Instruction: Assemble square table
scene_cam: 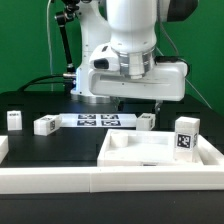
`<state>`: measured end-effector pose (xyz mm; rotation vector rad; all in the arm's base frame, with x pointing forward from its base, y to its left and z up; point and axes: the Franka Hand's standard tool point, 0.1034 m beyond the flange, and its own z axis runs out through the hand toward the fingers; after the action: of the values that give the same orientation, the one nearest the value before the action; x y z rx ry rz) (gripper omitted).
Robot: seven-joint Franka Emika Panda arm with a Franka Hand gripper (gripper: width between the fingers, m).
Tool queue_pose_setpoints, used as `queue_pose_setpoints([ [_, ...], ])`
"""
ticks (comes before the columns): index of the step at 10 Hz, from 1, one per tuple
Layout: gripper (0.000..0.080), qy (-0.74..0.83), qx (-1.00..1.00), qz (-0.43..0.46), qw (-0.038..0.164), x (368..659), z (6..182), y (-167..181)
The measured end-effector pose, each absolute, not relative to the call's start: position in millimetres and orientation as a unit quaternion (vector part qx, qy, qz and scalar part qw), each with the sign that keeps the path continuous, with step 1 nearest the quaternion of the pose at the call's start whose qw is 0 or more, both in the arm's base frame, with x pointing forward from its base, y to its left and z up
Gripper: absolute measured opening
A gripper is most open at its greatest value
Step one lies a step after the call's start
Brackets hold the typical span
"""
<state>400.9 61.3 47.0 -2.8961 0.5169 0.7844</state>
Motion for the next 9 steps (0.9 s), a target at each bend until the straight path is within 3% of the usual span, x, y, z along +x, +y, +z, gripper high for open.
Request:
queue_pose_setpoints([
  [5,0.0648,0.167,-0.901,0.397,0.052,397.7,44.5,60.0],
  [8,0.0648,0.16,-0.87,0.464,0.05,390.7,35.0,63.4],
  [9,0.0648,0.158,-0.878,0.449,0.049,395.5,27.9,65.6],
])
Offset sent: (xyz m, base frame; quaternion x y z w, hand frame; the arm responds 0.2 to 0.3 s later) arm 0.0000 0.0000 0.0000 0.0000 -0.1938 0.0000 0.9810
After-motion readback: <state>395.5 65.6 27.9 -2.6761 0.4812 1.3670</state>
